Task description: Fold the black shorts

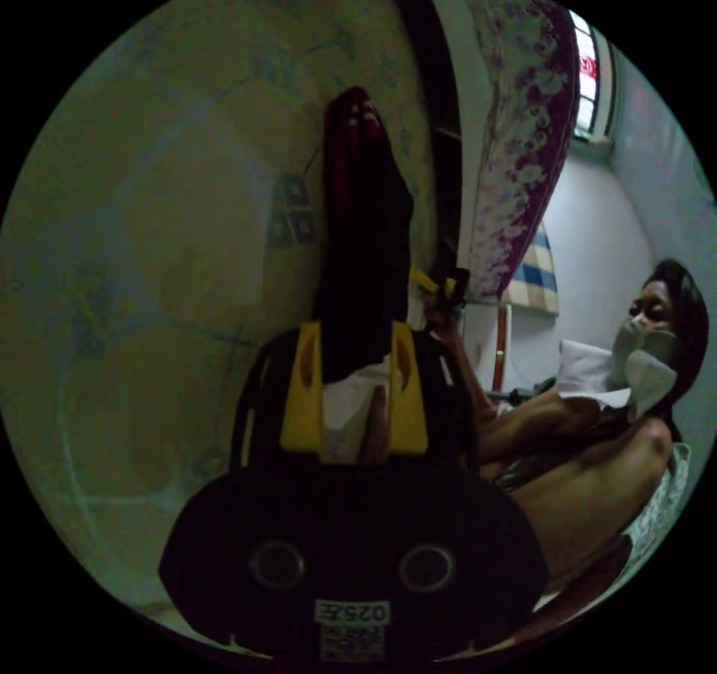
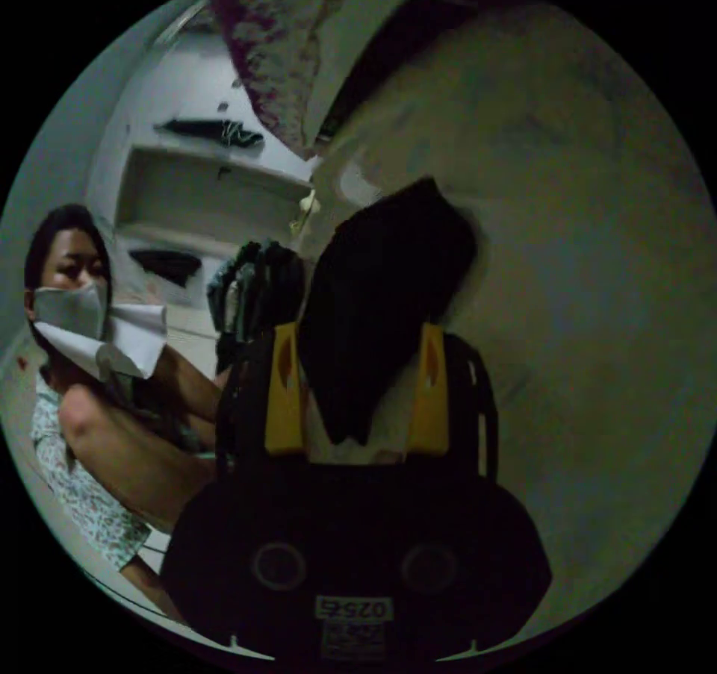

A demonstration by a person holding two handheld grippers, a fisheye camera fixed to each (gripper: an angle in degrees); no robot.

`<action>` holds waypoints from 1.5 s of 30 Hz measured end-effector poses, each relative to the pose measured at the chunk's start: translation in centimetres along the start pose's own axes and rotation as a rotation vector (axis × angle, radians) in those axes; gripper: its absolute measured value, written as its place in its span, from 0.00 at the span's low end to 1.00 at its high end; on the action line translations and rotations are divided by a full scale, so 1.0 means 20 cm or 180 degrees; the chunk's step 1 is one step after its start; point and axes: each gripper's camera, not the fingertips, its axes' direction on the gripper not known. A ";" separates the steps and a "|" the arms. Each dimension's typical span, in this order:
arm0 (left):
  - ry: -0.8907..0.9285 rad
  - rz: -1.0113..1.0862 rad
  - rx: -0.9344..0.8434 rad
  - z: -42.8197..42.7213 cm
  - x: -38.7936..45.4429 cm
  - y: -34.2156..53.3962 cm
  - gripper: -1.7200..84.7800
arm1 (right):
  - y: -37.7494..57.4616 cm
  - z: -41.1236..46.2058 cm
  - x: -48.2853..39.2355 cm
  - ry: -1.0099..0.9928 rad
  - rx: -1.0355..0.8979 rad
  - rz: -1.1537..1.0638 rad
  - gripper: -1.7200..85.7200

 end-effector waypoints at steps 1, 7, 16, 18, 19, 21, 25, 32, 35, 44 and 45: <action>0.0000 -0.0070 0.0084 0.00 0.00 0.04 0.16 | -0.07 0.00 -0.03 0.0089 -0.0093 -0.0139 0.29; -0.0686 -0.0040 0.0192 0.02 0.09 0.19 0.14 | -0.74 0.40 -0.09 0.1298 -0.1607 -0.0943 0.29; -0.0777 0.0363 -0.0953 -0.08 0.00 -0.05 0.02 | -0.66 0.70 0.23 0.0835 -0.2358 -0.0362 0.06; -0.0989 0.0585 -0.1158 -0.18 0.02 -0.18 0.02 | -0.43 0.63 0.32 0.0686 -0.1827 -0.0022 0.06; -0.1044 0.0613 -0.1137 -0.22 0.03 -0.21 0.02 | -0.35 0.61 0.34 0.0694 -0.1638 0.0052 0.06; -0.1190 0.0778 -0.0910 -0.34 0.07 -0.35 0.04 | 0.01 0.56 0.36 0.0579 -0.0851 0.0320 0.07; -0.0907 0.0805 -0.0549 -0.47 0.08 -0.44 0.11 | 0.54 0.72 0.39 0.0050 -0.0235 0.0886 0.09; -0.0337 0.0895 0.0063 -0.76 -0.08 0.10 0.22 | 0.65 0.94 0.51 -0.0091 0.0609 0.1058 0.25; -0.0457 0.0777 -0.0251 -0.71 -0.17 0.24 0.23 | 0.51 1.20 0.65 -0.0566 0.0365 0.1027 0.24; -0.0450 0.0935 -0.0864 -0.62 -0.14 0.32 0.20 | 0.24 2.00 0.83 -0.0959 0.0107 0.0821 0.21; -0.0488 0.0942 -0.0936 -0.63 -0.14 0.35 0.20 | 0.19 2.12 0.83 -0.0768 -0.0056 0.0735 0.20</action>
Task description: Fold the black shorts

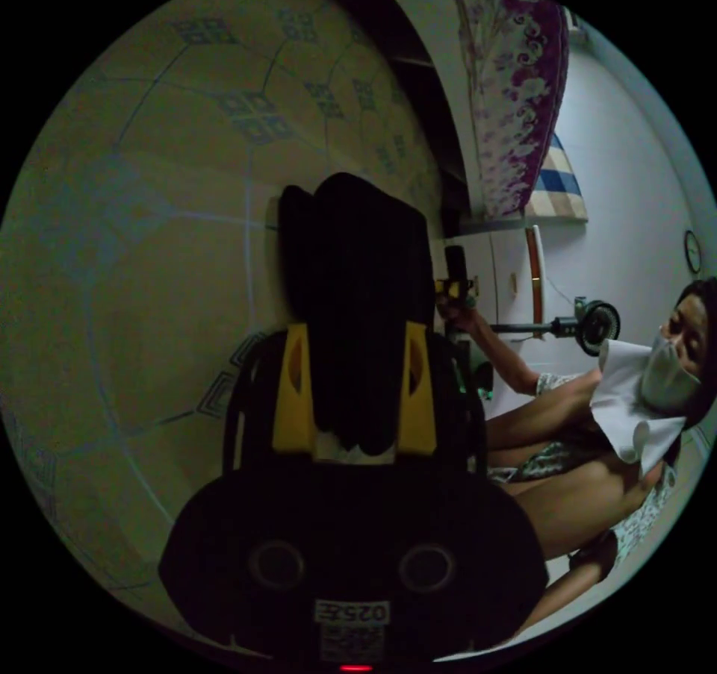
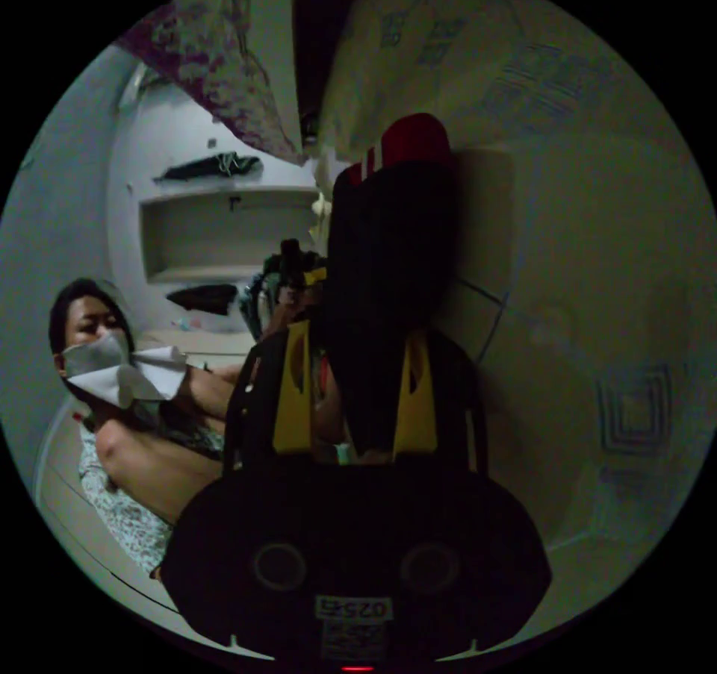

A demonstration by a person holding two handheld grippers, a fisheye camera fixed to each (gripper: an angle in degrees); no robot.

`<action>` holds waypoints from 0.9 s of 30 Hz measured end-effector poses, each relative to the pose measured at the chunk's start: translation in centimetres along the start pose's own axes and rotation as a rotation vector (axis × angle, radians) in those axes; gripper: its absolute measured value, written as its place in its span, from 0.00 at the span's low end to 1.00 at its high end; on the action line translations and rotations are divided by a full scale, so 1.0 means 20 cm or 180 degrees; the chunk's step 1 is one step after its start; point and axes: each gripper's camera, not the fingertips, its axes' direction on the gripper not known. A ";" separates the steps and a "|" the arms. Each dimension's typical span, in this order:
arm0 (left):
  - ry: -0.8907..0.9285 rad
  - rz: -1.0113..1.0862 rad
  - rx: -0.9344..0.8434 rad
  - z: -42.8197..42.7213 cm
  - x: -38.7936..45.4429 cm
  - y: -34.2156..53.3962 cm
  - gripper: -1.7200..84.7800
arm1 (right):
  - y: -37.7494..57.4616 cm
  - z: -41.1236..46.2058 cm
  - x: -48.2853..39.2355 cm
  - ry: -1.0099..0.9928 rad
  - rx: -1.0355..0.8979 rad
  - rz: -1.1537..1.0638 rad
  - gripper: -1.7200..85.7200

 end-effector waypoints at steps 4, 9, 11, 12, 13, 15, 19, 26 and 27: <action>-0.0071 -0.0049 0.0079 -0.02 0.00 0.17 0.14 | -0.05 0.31 0.11 -0.0003 -0.0008 0.0001 0.15; -0.0018 -0.0262 0.0033 0.05 -0.04 0.47 0.05 | -0.12 0.83 0.36 -0.0053 -0.0151 0.0105 0.03; 0.0415 -0.0463 0.0119 0.06 -0.12 0.61 0.04 | -0.13 0.99 0.44 -0.0275 -0.0122 0.0318 0.02; 0.0564 -0.0464 0.0277 0.04 -0.14 0.73 0.03 | -0.13 1.10 0.47 -0.0425 -0.0083 0.0374 0.02; 0.0588 -0.0483 0.0345 0.02 -0.15 0.79 0.03 | -0.13 1.16 0.48 -0.0499 -0.0085 0.0409 0.02; 0.0980 -0.0540 0.0654 -0.04 -0.14 1.06 0.03 | -0.18 1.42 0.42 -0.0641 -0.0197 0.0330 0.02; 0.1100 -0.0320 0.1008 -0.19 0.00 1.47 0.03 | -0.40 1.89 0.16 -0.0490 -0.0692 -0.0148 0.01; 0.1411 0.0156 0.2342 -0.75 0.29 2.49 0.03 | -0.91 3.28 -0.54 -0.0773 -0.1746 -0.0942 0.01; 0.1350 0.0285 0.2590 -0.86 0.36 2.68 0.03 | -0.98 3.52 -0.67 -0.0899 -0.1863 -0.1032 0.01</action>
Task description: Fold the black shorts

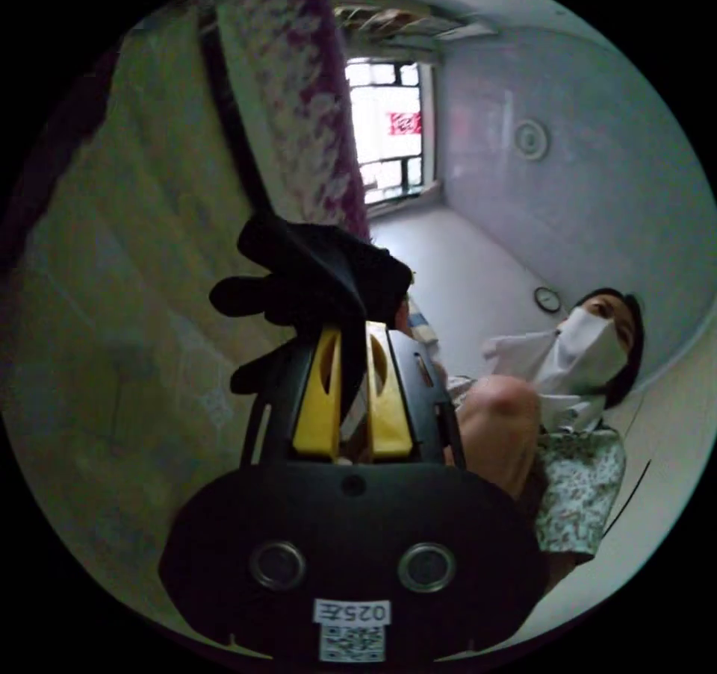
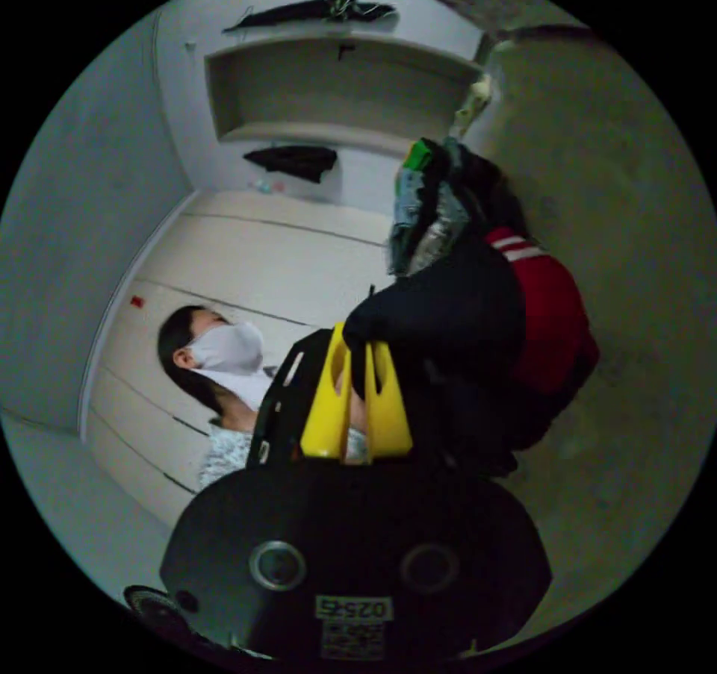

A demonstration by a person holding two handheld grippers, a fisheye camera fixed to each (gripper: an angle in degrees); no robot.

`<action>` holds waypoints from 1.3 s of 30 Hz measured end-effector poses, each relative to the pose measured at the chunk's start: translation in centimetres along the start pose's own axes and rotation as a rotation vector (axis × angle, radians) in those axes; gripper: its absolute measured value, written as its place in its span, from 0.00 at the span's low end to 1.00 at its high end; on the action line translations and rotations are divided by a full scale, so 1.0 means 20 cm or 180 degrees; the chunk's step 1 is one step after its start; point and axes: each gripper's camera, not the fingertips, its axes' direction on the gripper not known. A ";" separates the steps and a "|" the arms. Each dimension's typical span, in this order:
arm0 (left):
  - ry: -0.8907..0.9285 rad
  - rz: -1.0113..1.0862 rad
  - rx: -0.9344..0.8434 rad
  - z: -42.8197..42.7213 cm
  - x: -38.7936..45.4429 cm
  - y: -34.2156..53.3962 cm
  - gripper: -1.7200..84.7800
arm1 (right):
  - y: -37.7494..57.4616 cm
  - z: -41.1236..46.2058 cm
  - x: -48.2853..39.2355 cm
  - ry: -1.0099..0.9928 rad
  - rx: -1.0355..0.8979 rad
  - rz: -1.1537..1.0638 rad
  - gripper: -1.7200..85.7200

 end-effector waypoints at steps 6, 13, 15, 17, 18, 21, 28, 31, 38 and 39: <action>-0.0163 0.0800 0.1065 -0.75 0.74 0.40 0.03 | -1.02 1.17 -0.20 -0.0025 -0.1037 -0.0687 0.01; -0.0744 0.1380 0.2145 -1.53 1.46 0.94 0.03 | -1.79 2.42 -0.15 -0.0211 -0.1866 -0.1297 0.01; -0.1155 0.1341 0.2195 -1.77 1.70 1.00 0.04 | -2.01 2.69 0.02 -0.0097 -0.1823 -0.1334 0.01; -0.1653 0.1196 0.2049 -1.91 1.81 0.97 0.04 | -2.16 2.83 0.23 0.0012 -0.1776 -0.1191 0.01; -0.1928 0.0985 0.1917 -2.00 1.82 0.92 0.04 | -2.26 2.90 0.40 0.0116 -0.1705 -0.1048 0.01; -0.2040 0.0305 0.1590 -2.22 1.58 0.77 0.04 | -2.52 3.03 0.98 0.0670 -0.1701 -0.0657 0.01; -0.0603 -0.0662 0.1540 -2.57 0.75 0.73 0.04 | -2.88 3.25 2.24 0.1421 -0.1850 -0.0008 0.02; -0.0578 -0.0538 0.1617 -2.65 0.77 0.87 0.04 | -2.93 3.27 2.47 0.0728 -0.1643 -0.0071 0.02; -0.0447 -0.0280 0.1573 -2.79 0.99 0.93 0.03 | -3.06 3.42 2.85 0.0093 -0.1225 -0.0047 0.02; -0.0266 -0.0157 0.1601 -2.81 1.05 0.92 0.03 | -3.08 3.44 2.90 -0.0163 -0.1162 -0.0029 0.02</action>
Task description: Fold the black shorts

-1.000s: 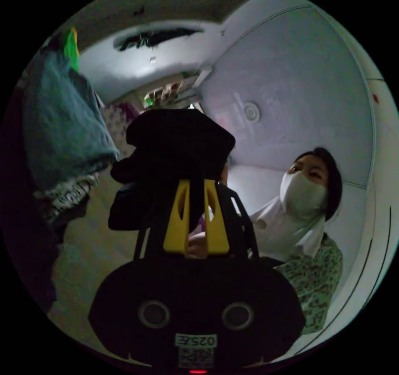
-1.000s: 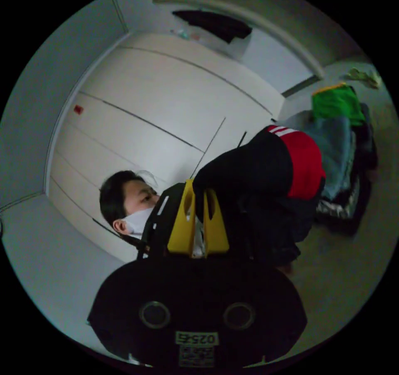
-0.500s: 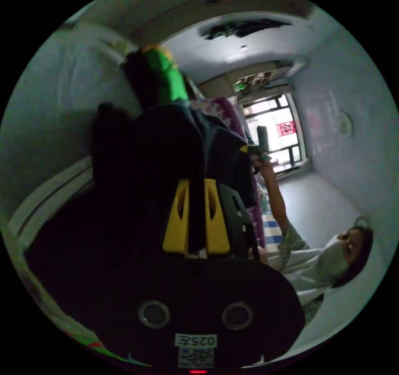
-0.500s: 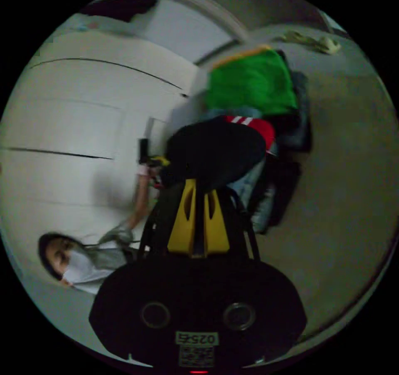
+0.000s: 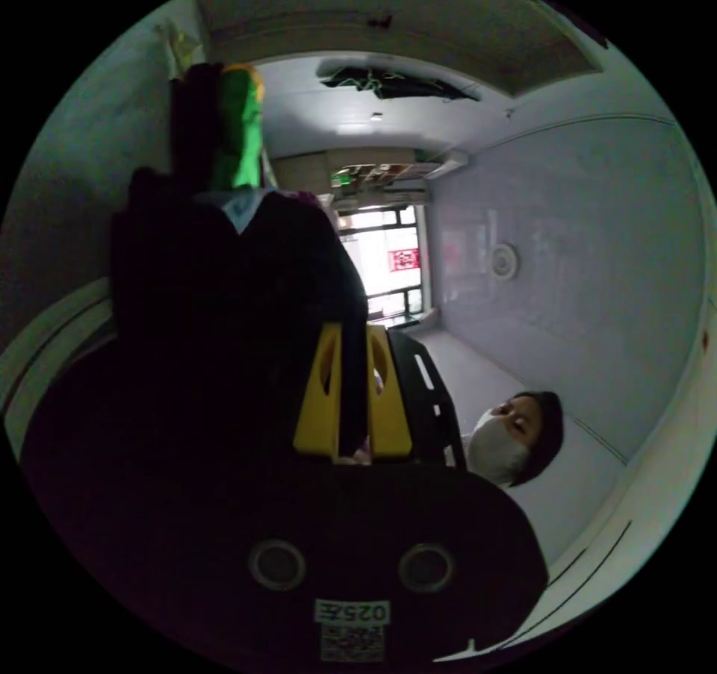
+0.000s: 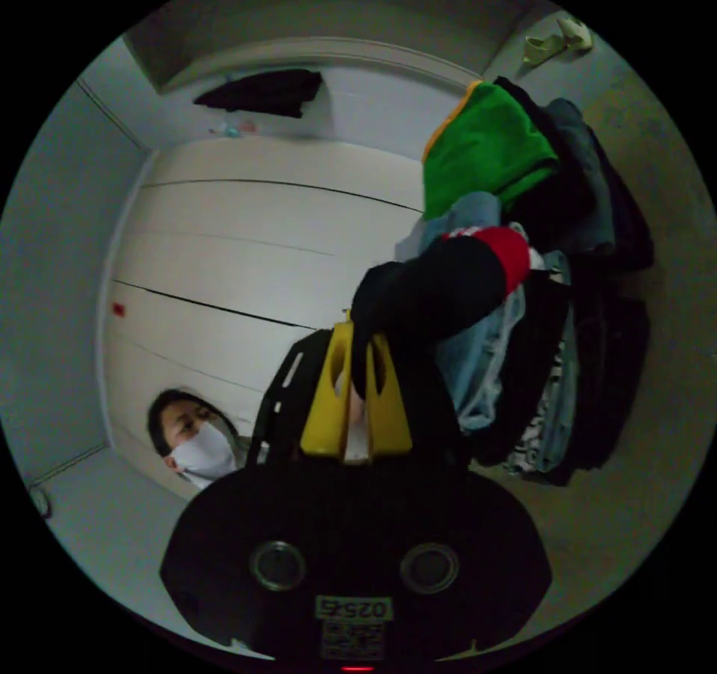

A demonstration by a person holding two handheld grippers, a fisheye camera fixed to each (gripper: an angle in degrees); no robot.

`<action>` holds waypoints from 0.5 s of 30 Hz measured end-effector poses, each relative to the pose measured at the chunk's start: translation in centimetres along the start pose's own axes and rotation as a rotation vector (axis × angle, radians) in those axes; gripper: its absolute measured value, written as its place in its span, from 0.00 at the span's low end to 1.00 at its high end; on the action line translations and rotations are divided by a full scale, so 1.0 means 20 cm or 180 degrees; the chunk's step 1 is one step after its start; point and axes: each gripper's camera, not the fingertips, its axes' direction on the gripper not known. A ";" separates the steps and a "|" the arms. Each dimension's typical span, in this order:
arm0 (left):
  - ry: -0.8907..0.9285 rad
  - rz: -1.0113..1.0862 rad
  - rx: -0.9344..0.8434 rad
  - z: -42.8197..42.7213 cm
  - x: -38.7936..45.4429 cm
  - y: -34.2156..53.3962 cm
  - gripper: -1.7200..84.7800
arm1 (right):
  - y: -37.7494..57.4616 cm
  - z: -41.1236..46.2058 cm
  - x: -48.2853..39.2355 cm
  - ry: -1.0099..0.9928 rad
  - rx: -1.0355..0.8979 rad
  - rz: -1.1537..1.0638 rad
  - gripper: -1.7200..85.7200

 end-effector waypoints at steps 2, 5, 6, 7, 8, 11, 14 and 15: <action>0.0295 0.0090 0.0026 0.01 0.10 -0.05 0.04 | -0.05 0.01 0.02 -0.0234 0.0039 -0.0164 0.02; 0.0722 0.0378 -0.0109 0.08 0.32 -0.16 0.04 | -0.10 0.00 -0.08 -0.0394 0.0149 -0.0617 0.02; 0.0854 0.0495 -0.0163 0.12 0.42 -0.21 0.03 | -0.11 -0.03 -0.13 -0.0432 0.0257 -0.0785 0.02; 0.0905 0.0551 -0.0178 0.15 0.47 -0.23 0.03 | -0.11 -0.05 -0.16 -0.0459 0.0315 -0.0865 0.02; 0.0979 0.0677 -0.0228 0.19 0.56 -0.26 0.03 | -0.12 -0.09 -0.21 -0.0536 0.0417 -0.1012 0.02; 0.1109 0.0919 -0.0227 0.22 0.69 -0.31 0.03 | -0.18 -0.15 -0.29 -0.0717 0.0494 -0.1218 0.02; 0.1121 0.0757 -0.0106 0.12 0.56 -0.25 0.03 | -0.29 -0.05 -0.25 -0.0500 0.0383 -0.1072 0.02; 0.0915 0.0579 0.0001 0.04 0.44 -0.19 0.03 | -0.34 0.02 -0.19 -0.0317 0.0276 -0.0968 0.02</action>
